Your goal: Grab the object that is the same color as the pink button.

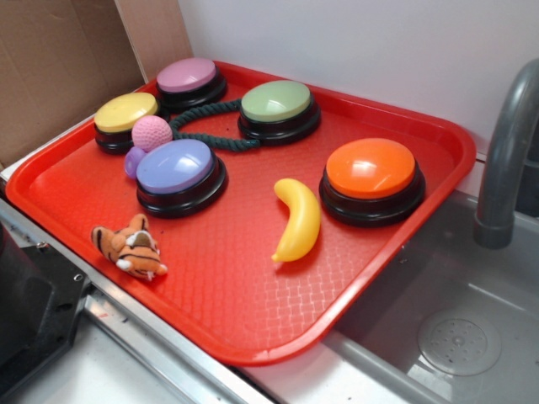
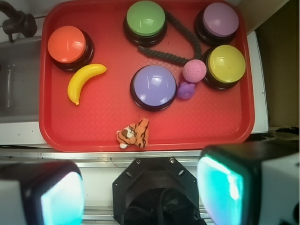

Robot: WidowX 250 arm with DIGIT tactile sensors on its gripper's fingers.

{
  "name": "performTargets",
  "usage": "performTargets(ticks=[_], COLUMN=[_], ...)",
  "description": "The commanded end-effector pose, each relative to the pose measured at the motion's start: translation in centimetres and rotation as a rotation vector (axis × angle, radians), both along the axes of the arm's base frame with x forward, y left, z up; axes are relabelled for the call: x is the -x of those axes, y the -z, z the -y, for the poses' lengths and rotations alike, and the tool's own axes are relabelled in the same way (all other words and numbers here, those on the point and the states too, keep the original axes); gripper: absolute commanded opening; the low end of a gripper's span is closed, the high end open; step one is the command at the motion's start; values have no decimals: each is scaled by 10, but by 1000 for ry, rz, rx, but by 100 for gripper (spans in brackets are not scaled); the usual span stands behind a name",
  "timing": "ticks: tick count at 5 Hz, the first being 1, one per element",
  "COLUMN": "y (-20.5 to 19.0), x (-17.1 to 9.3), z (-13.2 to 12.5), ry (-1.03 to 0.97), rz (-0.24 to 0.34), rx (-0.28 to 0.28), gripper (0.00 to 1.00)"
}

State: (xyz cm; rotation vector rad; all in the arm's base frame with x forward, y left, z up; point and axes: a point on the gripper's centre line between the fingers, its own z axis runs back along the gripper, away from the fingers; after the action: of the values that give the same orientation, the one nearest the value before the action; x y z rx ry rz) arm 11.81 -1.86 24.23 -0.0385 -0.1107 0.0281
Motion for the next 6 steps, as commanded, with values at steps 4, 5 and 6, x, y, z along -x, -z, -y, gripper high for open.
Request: performTargets(ticks=[4,5,6], y=[71,99,119], x=[-42,-57,-70], z=[-59,-89,-105], ry=[-543,-763,-869], rz=[1,34,59], rx=[-20,-49,-76], gripper=[100,100,100])
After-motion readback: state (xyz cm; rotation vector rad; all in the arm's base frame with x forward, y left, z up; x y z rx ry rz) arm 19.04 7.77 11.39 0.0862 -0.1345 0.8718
